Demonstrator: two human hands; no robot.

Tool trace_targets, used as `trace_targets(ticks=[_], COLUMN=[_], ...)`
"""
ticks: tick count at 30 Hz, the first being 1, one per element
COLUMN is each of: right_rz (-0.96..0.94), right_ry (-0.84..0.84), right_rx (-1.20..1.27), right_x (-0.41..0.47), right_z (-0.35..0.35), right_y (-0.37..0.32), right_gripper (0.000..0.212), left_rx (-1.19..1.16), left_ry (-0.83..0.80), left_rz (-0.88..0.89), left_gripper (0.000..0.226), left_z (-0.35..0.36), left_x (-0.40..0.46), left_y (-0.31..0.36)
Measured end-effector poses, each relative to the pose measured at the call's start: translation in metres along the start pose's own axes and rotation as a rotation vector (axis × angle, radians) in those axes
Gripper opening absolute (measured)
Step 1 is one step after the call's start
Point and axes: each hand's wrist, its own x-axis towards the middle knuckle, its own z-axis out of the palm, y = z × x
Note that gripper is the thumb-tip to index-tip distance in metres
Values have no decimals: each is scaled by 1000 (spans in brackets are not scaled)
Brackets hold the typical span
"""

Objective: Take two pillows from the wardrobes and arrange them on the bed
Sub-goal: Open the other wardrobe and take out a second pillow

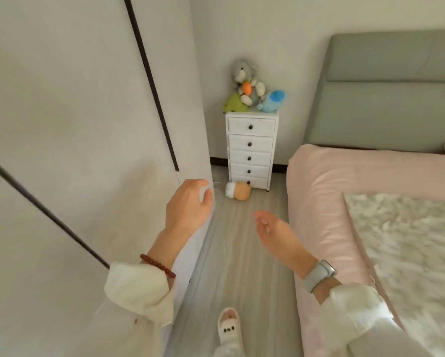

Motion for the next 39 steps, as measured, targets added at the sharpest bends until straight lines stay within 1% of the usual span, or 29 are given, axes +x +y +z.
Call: trace_targets(ticks=[3,6,8,11,14,17,19,22,24,26,31,36,39], right_rz=[-108,-206,-324,-554,-797,-1049,-1197,-1395,-1478,-1527,-1624,-1636,-1642], right_ry=[39,58,80,142,253,394,438,498,525,544,563,497,376], right_rx=[17,25,11,14,70,132,186,180,160,155,105,29,21], right_x=[100,206,267,341,399,440,458,480,493,507,534,533,526], right_z=[-15,-38,-55,-79,-98,-110,-111,-107,-102,-94,-79,-89,-105], right_y=[-22,-66,-106,-171,-237,-305,-345,-390,-408,-417,-416,-410,-403], right_gripper=[29,30,30,32,33,35,38,42,46,48,56,54,54], left_rx=[45,73,112,217,378,619,754,899,966,1023,1159,1152,1095], left_ry=[157,358,513,734,939,1091,1181,1290,1316,1304,1234,1133,1094], left_rz=[23,93,138,186,238,247,203,82,-12,-102,-280,-442,-468], left_gripper=[27,26,25,23,23,26,30,43,51,50,16,15,12], left_z=[0,-20,-43,-79,-109,-134,-148,-163,-172,-179,-176,-166,-158], left_x=[102,206,264,334,380,411,422,429,430,430,428,426,420], left_y=[-5,-3,3,16,29,32,30,27,29,33,50,81,99])
